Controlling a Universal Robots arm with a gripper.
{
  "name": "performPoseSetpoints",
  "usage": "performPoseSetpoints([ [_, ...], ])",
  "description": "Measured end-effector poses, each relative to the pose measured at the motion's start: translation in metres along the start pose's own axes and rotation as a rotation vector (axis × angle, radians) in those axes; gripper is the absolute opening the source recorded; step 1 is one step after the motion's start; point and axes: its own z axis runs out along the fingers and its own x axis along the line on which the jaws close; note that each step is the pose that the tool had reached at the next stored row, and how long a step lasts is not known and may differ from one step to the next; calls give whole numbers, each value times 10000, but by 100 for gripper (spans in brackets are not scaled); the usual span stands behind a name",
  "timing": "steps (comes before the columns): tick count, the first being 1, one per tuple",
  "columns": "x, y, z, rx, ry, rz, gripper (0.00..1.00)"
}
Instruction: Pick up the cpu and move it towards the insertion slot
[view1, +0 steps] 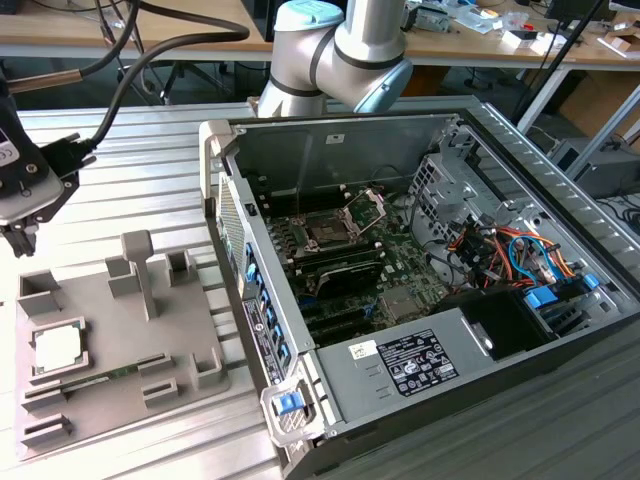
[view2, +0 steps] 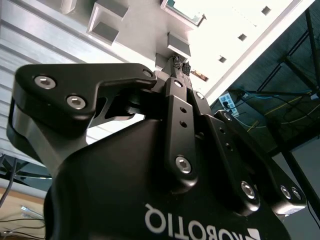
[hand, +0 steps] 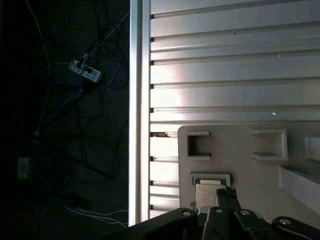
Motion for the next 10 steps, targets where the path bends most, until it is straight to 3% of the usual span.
performPoseSetpoints([
  [10,0,-1,25,0,-1,0,11],
])
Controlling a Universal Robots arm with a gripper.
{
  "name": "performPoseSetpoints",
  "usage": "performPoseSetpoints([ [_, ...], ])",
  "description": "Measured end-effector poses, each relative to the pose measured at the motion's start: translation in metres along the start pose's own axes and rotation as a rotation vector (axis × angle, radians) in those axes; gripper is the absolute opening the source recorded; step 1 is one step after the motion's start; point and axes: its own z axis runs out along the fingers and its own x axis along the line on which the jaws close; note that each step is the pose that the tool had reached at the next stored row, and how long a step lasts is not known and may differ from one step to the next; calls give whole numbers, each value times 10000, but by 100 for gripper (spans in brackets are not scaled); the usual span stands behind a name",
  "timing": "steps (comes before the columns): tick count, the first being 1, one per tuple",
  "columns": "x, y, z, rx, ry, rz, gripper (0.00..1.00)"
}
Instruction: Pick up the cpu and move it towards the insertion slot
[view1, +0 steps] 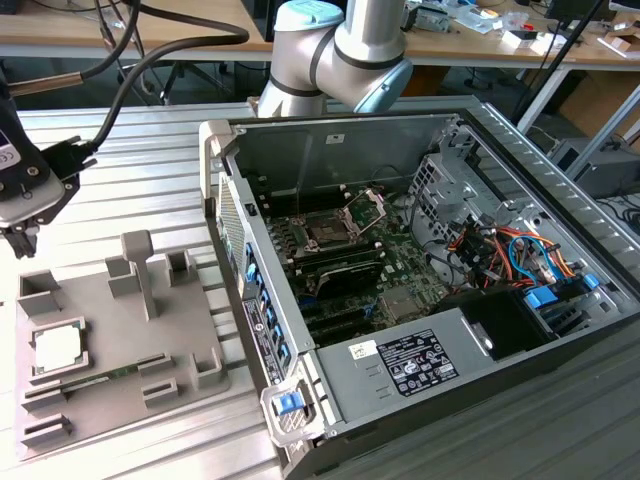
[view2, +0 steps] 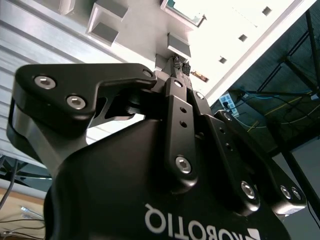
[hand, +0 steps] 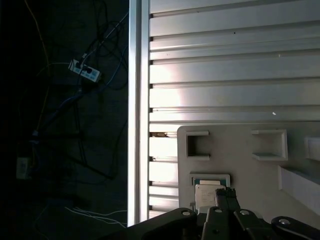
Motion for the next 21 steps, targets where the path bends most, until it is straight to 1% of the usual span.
performPoseSetpoints([
  [21,0,-2,50,0,0,0,11],
])
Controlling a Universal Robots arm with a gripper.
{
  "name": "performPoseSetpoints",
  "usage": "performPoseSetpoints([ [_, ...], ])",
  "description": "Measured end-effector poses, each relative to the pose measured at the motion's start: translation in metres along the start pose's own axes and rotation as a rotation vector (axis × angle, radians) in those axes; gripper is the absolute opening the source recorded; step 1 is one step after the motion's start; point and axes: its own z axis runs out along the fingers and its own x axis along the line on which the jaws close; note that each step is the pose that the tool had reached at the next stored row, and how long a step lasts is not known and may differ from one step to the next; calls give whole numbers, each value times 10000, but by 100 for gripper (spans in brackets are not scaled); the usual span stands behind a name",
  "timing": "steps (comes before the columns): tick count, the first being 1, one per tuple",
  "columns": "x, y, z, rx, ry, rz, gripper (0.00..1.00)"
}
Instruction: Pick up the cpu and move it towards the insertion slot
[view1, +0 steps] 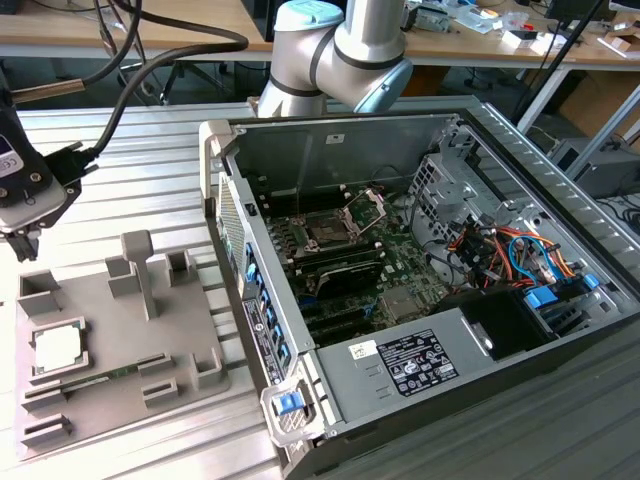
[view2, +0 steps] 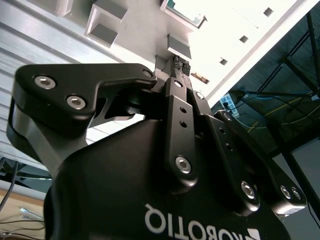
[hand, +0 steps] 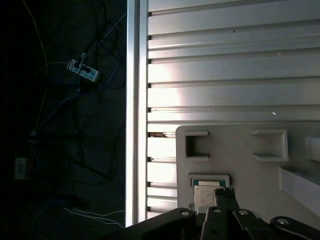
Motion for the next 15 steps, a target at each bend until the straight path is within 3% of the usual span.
performPoseSetpoints([
  [12,0,-1,25,0,0,0,11],
  [15,0,-2,56,0,0,0,11],
])
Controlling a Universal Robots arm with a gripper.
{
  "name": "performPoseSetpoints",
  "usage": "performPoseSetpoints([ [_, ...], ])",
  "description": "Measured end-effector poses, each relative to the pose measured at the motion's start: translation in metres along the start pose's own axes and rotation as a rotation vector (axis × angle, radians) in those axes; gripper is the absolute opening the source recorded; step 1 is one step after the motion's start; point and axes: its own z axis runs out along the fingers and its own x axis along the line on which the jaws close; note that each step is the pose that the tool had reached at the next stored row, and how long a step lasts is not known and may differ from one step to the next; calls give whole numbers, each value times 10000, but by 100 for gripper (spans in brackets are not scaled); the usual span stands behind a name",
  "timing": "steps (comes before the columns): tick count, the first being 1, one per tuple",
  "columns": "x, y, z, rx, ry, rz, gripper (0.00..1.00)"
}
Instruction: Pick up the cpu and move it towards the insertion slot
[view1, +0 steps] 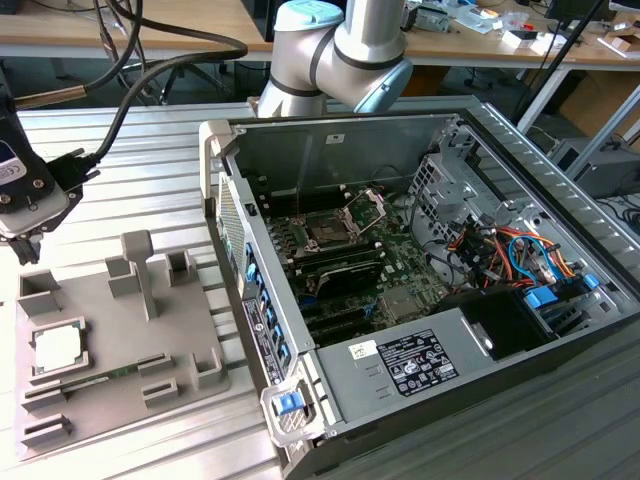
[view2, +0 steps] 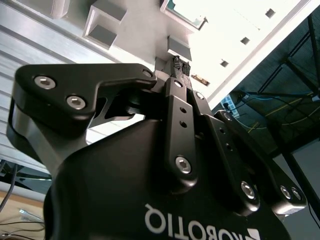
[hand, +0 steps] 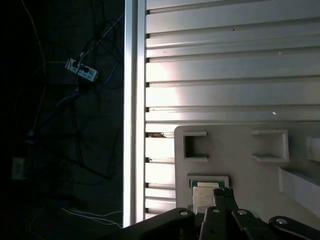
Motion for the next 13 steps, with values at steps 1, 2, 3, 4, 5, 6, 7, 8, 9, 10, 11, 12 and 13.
performPoseSetpoints([
  [1,0,-1,19,0,0,0,11],
  [2,0,-1,25,0,0,0,11],
  [3,0,-1,26,0,0,0,11],
  [4,0,-1,28,0,0,0,11],
  [5,0,-1,30,0,0,0,11],
  [6,0,-1,32,0,-1,0,11],
  [7,0,-1,34,0,-1,0,11],
  [8,0,-2,36,0,0,0,11],
  [9,0,-2,39,0,-1,0,11],
  [10,0,-2,40,0,0,0,11],
  [11,0,-2,42,0,-1,0,11],
  [12,0,-2,44,0,0,0,11],
  [13,0,-2,48,0,-1,0,11],
])
